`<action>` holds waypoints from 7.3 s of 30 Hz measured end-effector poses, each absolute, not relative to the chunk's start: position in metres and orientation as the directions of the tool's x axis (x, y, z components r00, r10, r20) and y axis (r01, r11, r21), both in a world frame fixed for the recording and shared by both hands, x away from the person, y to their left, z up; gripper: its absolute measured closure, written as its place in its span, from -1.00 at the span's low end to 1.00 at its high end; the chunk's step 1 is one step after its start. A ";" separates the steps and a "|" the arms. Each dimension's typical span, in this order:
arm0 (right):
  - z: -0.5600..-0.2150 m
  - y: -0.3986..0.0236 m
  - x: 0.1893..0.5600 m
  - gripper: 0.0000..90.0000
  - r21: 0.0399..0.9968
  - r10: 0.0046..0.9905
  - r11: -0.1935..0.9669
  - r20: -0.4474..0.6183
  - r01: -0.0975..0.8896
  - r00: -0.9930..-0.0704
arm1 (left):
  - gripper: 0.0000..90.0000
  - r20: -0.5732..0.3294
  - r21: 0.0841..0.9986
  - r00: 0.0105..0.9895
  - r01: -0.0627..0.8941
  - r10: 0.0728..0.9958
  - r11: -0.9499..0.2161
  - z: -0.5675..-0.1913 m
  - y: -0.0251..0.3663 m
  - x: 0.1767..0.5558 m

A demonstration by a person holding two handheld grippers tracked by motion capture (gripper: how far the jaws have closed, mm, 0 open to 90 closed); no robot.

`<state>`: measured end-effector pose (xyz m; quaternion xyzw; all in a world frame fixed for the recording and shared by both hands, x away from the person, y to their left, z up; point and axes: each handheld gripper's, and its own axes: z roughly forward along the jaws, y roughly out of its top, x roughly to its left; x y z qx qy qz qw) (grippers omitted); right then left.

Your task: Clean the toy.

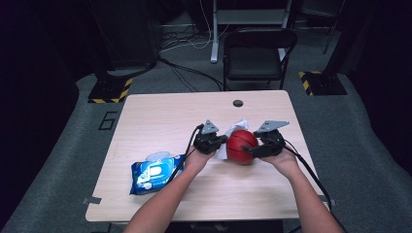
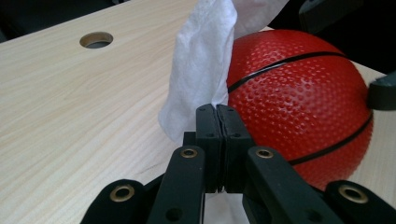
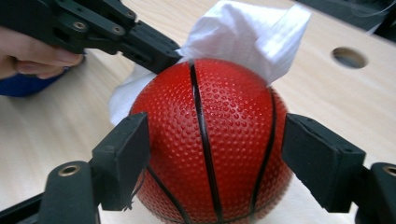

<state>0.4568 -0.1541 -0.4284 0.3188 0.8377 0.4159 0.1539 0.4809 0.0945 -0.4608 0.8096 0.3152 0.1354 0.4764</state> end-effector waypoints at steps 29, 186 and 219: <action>-0.442 -0.197 0.435 -0.42 0.812 0.681 0.376 0.085 0.447 -0.727 | 0.96 -0.076 0.887 0.848 0.298 0.525 -0.354 -0.447 0.071 0.456; -0.445 -0.185 0.438 -0.40 0.784 0.656 0.440 0.053 0.438 -0.753 | 0.52 -0.099 0.826 0.316 0.555 0.944 -0.099 -0.450 0.417 0.434; -0.433 -0.160 0.435 -0.38 0.787 0.628 0.438 0.077 0.434 -0.774 | -0.08 -0.112 0.839 0.748 0.424 0.655 -0.341 -0.426 0.177 0.440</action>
